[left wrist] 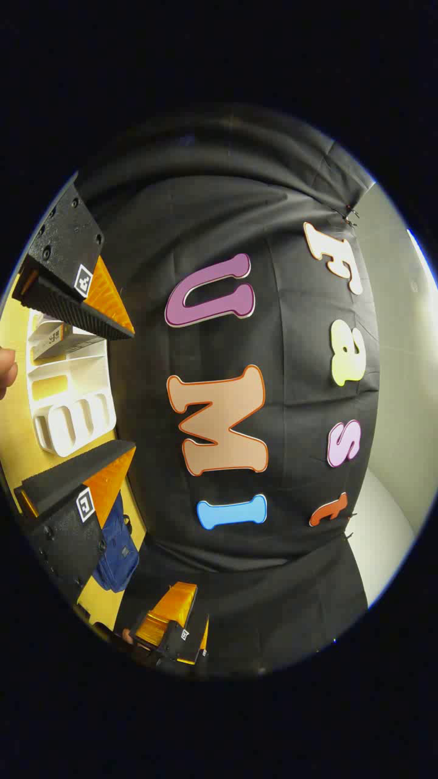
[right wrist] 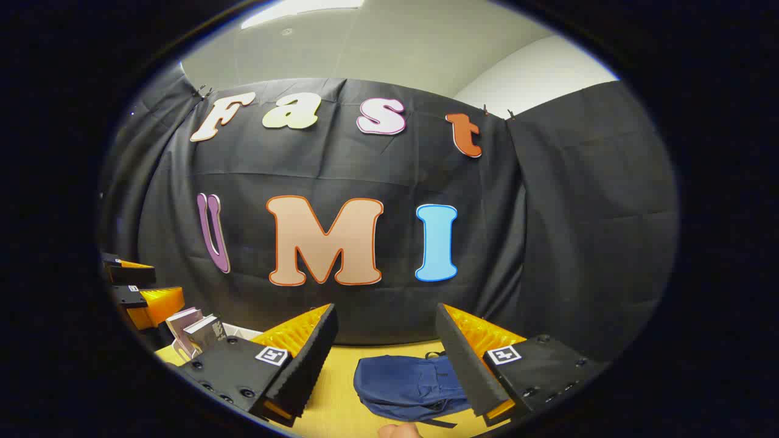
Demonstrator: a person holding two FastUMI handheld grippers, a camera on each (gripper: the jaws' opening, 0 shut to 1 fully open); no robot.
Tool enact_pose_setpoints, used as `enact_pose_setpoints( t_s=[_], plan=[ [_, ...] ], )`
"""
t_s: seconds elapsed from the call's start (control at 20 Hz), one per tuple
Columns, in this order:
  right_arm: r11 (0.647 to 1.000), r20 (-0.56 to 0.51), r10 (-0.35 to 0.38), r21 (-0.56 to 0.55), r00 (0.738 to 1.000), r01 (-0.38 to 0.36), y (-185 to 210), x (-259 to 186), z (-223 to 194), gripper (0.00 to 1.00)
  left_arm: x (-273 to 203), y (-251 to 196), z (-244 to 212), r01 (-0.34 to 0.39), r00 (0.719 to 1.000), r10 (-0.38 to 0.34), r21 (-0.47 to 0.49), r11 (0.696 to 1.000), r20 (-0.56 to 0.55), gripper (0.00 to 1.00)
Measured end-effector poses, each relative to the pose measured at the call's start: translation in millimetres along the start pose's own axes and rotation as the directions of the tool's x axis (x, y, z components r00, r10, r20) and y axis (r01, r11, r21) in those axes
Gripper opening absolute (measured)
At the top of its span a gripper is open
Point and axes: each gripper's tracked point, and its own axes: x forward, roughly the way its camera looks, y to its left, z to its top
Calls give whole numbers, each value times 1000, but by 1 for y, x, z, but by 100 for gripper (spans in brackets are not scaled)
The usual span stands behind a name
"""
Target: Open the schoolbag, grab two books from the bookshelf and put them into the schoolbag.
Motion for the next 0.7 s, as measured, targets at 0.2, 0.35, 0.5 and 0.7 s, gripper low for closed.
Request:
enact_pose_setpoints(
  t_s=[0.2,0.35,0.5,0.7],
  plan=[
    [1000,-2,-12,21,1000,12,-15,7,1,100,4,-9,-1,-4,1000,4,2,1000,1,96],
    [1000,-1,-9,30,1000,9,-21,9,2,100,4,-14,-3,-13,1000,13,3,1000,0,96],
    [999,-2,11,32,1000,-10,-19,11,2,100,1,-12,-7,-32,999,32,7,999,-11,96],
    [999,-1,50,22,999,-50,-10,15,2,100,-2,-7,-13,-66,997,66,2,998,-27,96]
  ],
)
